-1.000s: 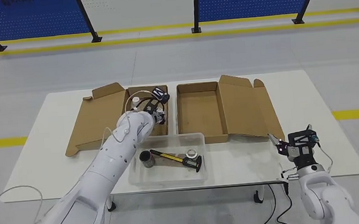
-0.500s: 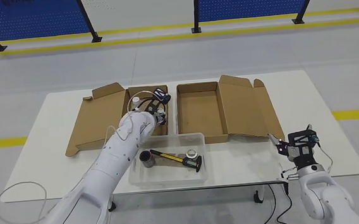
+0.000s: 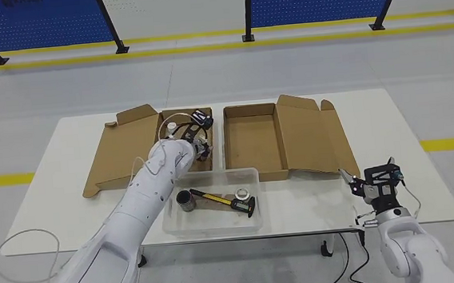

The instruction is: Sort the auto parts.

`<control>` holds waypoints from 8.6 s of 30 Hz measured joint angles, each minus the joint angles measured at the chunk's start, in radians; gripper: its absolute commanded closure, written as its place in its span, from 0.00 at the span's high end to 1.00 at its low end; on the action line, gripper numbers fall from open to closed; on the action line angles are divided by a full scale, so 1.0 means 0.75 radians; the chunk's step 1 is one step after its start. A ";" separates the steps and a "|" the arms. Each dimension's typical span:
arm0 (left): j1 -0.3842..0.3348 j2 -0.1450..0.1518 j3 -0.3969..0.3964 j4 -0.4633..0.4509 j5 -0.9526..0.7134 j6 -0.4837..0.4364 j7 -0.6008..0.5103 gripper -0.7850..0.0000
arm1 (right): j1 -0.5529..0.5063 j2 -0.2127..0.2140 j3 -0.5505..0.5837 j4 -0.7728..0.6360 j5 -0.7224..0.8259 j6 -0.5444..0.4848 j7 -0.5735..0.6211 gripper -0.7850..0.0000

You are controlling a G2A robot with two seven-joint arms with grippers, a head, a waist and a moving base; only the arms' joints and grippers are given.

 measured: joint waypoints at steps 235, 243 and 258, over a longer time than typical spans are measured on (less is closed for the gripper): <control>0.628 0.389 -0.352 -1.298 -0.612 -0.333 -1.150 0.00 | 0.000 0.000 0.000 0.000 0.000 0.000 0.000 1.00; 0.598 0.406 -0.400 -1.292 -0.594 -0.323 -1.108 0.00 | 0.000 0.000 0.000 0.000 0.000 0.000 0.000 1.00; 0.571 0.448 -0.609 -1.274 -0.319 -0.134 -0.922 0.00 | 0.000 0.000 0.000 0.000 0.000 0.000 0.000 1.00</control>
